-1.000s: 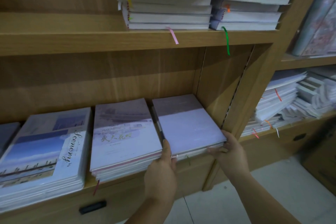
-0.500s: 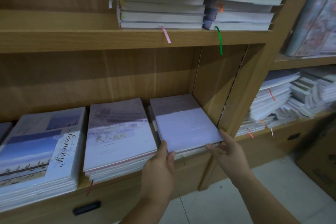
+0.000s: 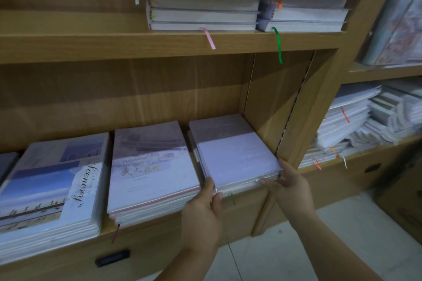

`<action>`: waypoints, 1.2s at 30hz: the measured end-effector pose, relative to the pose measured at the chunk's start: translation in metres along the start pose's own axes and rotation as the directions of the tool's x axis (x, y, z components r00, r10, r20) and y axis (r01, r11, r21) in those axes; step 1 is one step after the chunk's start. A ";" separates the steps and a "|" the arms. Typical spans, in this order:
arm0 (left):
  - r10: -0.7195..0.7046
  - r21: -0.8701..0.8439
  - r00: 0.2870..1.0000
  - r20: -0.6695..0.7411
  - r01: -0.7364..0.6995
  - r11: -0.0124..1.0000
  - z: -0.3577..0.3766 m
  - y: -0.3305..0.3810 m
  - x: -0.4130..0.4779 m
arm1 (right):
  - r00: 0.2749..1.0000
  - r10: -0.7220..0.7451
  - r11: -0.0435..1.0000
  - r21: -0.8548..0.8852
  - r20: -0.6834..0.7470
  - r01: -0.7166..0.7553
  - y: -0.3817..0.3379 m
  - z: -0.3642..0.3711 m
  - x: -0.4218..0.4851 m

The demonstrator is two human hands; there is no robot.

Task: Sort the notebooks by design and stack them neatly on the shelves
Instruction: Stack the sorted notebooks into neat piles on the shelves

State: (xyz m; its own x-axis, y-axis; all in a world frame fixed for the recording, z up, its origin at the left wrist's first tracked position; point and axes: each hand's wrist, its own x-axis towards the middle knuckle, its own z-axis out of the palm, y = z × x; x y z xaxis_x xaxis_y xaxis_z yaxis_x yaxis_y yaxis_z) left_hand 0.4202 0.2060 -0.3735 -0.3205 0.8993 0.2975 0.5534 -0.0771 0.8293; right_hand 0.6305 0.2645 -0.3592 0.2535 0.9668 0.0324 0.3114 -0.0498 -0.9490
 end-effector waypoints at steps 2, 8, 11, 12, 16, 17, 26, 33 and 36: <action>0.000 0.013 1.000 0.000 0.000 1.000 0.000 -0.004 0.002 | 1.000 0.008 0.999 -0.032 -0.007 -0.009 0.004 -0.001 0.000; -0.001 0.081 0.999 0.033 -0.002 0.997 -0.003 -0.008 0.008 | 0.998 -0.031 0.988 -0.153 -0.051 0.023 -0.001 -0.001 -0.003; -0.011 0.138 0.998 0.064 0.002 0.990 -0.004 -0.009 0.009 | 0.998 -0.043 0.982 -0.188 -0.041 0.035 0.004 0.001 -0.001; -0.014 0.151 0.997 0.071 0.003 0.989 -0.004 -0.009 0.009 | 0.997 -0.052 0.980 -0.195 -0.049 0.041 0.004 0.002 -0.001; -0.003 0.166 0.998 0.064 -0.007 0.986 -0.004 -0.008 0.010 | 0.995 -0.057 0.980 -0.196 -0.077 0.041 0.000 0.004 -0.002; 0.001 0.170 0.998 0.059 -0.011 0.985 -0.004 -0.009 0.011 | 0.996 -0.049 0.980 -0.196 -0.078 0.033 0.000 0.005 -0.002; -0.009 0.122 0.999 0.053 0.002 0.992 -0.009 -0.004 0.006 | 0.994 -0.064 0.969 -0.242 -0.084 0.042 -0.002 0.005 -0.002; -0.067 0.041 0.997 0.031 0.066 0.997 -0.010 -0.001 -0.003 | 0.991 0.022 0.983 -0.181 -0.134 -0.046 -0.002 0.004 0.001; -0.153 -0.099 0.987 0.056 0.158 0.982 -0.007 0.007 -0.006 | 0.994 0.052 0.992 -0.106 -0.102 -0.062 -0.001 0.008 0.004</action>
State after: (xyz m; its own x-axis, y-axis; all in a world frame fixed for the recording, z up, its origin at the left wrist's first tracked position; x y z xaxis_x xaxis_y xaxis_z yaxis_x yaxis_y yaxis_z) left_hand 0.4203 0.1975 -0.3666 -0.3578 0.9233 0.1396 0.4168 0.0242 0.9087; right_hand 0.6244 0.2705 -0.3609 0.3609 0.9325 0.0152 0.3904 -0.1363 -0.9105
